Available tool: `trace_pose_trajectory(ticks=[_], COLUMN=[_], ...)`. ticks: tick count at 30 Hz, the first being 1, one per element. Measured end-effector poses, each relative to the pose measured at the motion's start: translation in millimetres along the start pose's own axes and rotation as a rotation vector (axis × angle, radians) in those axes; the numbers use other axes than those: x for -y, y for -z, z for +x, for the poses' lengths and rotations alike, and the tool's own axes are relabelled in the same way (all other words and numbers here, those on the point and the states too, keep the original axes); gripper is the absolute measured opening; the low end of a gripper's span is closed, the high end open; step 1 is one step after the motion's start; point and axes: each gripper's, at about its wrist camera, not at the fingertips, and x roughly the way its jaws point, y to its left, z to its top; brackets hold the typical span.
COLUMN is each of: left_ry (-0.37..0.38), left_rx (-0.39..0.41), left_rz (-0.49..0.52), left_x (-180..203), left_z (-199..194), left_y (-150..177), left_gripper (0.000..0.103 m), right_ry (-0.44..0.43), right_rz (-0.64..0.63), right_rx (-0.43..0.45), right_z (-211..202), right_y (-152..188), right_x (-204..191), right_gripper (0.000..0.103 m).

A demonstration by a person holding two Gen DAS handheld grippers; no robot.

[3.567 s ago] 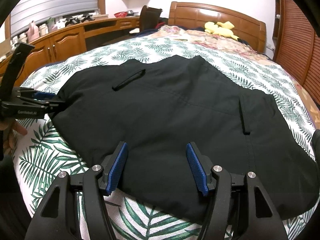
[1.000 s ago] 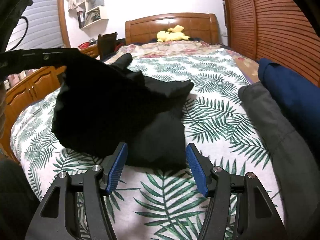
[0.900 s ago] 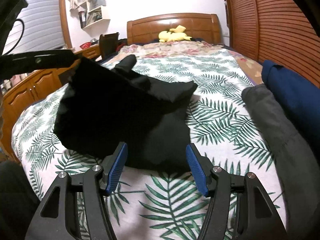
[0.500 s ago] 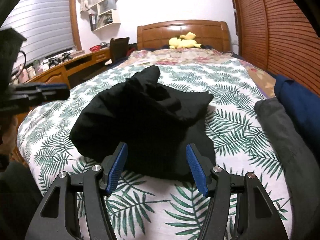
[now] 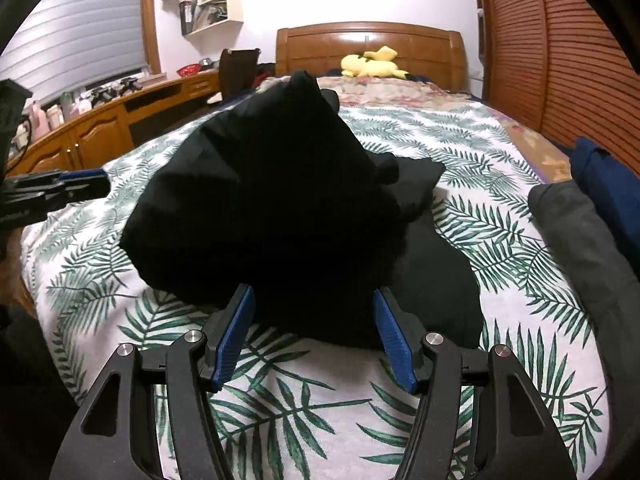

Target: Fold large clothes

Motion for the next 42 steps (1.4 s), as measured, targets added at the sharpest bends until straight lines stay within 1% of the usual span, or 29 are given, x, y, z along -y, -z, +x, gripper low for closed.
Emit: trace_pose_trajectory(ticks=[2, 6, 12, 16, 18, 20, 23, 27, 29, 31, 35, 38, 41, 42], left_ry=[-0.003, 0.008, 0.02, 0.024, 0.024, 0.024, 0.027, 0.028, 0.03, 0.031, 0.037, 0.045, 0.048, 0.047], left_rx=[-0.008, 0.001, 0.017, 0.026, 0.03, 0.034, 0.04, 0.042, 0.042, 0.043, 0.049, 0.052, 0.055, 0.055], left_rz=[0.003, -0.005, -0.013, -0.018, -0.023, -0.029, -0.035, -0.032, -0.029, -0.026, -0.028, -0.024, -0.023, -0.023], left_x=[-2, -5, -9, -13, -15, -16, -18, -17, -17, -16, -16, -17, -16, -16], left_z=[1, -5, -12, -16, -17, -19, -20, -20, -20, -21, -23, -24, -24, -24], left_y=[3, 5, 5, 5, 5, 5, 4, 4, 5, 5, 4, 4, 4, 4], left_gripper=[0.029, 0.029, 0.029, 0.029, 0.029, 0.029, 0.029, 0.029, 0.029, 0.029, 0.029, 0.029, 0.029, 0.029], right_ry=[0.017, 0.048, 0.049, 0.05, 0.047, 0.038, 0.004, -0.002, -0.025, -0.03, -0.025, -0.029, -0.063, -0.09], right_rz=[0.007, 0.001, -0.006, -0.003, -0.006, -0.015, -0.031, -0.085, -0.099, -0.099, -0.065, -0.021, 0.03, 0.04], right_rx=[-0.002, 0.003, 0.051, 0.077, 0.09, 0.115, 0.119, 0.09, 0.055, 0.016, -0.048, -0.082, -0.126, -0.145], right_z=[0, -6, -39, -59, -67, -74, -74, -58, -42, -25, 0, 9, 16, 18], right_y=[1, 0, -13, -34, -49, -67, -88, -107, -113, -114, -110, -103, -94, -91], right_x=[1, 0, 1, 6, 6, 3, -7, -26, -33, -34, -25, -10, 3, 5], right_gripper=[0.062, 0.062, 0.062, 0.063, 0.068, 0.07, 0.072, 0.072, 0.072, 0.072, 0.072, 0.072, 0.071, 0.06])
